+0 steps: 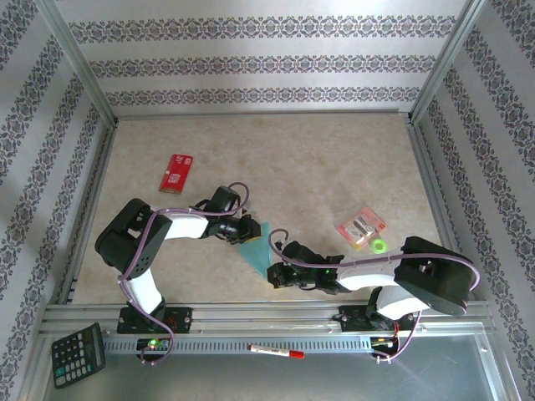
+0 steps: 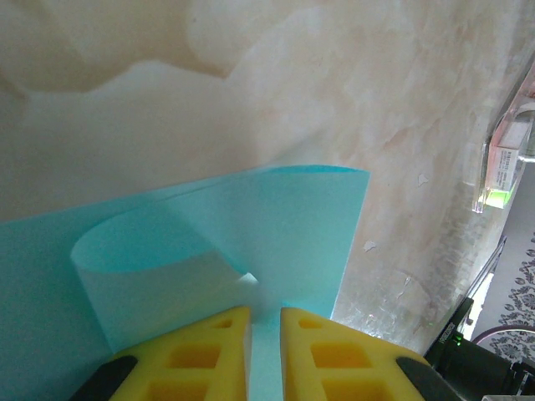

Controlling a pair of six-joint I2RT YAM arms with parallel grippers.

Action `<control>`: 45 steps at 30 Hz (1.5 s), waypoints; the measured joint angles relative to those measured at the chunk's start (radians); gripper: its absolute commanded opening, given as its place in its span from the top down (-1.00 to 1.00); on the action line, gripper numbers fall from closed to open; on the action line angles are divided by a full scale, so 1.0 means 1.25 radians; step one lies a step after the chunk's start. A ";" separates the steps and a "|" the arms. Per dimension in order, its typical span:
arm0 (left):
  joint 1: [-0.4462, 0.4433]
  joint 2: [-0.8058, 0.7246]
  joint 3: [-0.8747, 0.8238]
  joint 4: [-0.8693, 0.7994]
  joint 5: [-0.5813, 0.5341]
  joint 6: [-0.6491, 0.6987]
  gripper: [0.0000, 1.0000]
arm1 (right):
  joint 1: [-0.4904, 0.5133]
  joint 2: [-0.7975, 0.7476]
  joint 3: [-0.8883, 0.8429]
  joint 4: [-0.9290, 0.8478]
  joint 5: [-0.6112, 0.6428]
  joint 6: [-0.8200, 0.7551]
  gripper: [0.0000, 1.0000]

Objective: Fold a paper plane with a square sheet of paper (pick it up from the middle)
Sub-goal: Fourth fold the wing at the center of the table.

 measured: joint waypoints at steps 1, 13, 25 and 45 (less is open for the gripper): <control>0.000 0.000 0.000 0.000 0.000 0.000 0.65 | 0.000 -0.004 -0.002 -0.003 -0.002 0.000 0.96; 0.000 0.000 0.000 -0.001 0.000 0.003 0.65 | 0.005 -0.094 0.045 -0.130 -0.013 -0.023 0.96; 0.000 0.000 0.001 -0.003 0.000 0.006 0.65 | 0.005 -0.073 0.099 -0.150 0.002 -0.044 0.94; 0.000 0.000 0.004 -0.010 -0.003 0.009 0.65 | 0.003 0.029 0.104 -0.142 -0.040 -0.050 0.96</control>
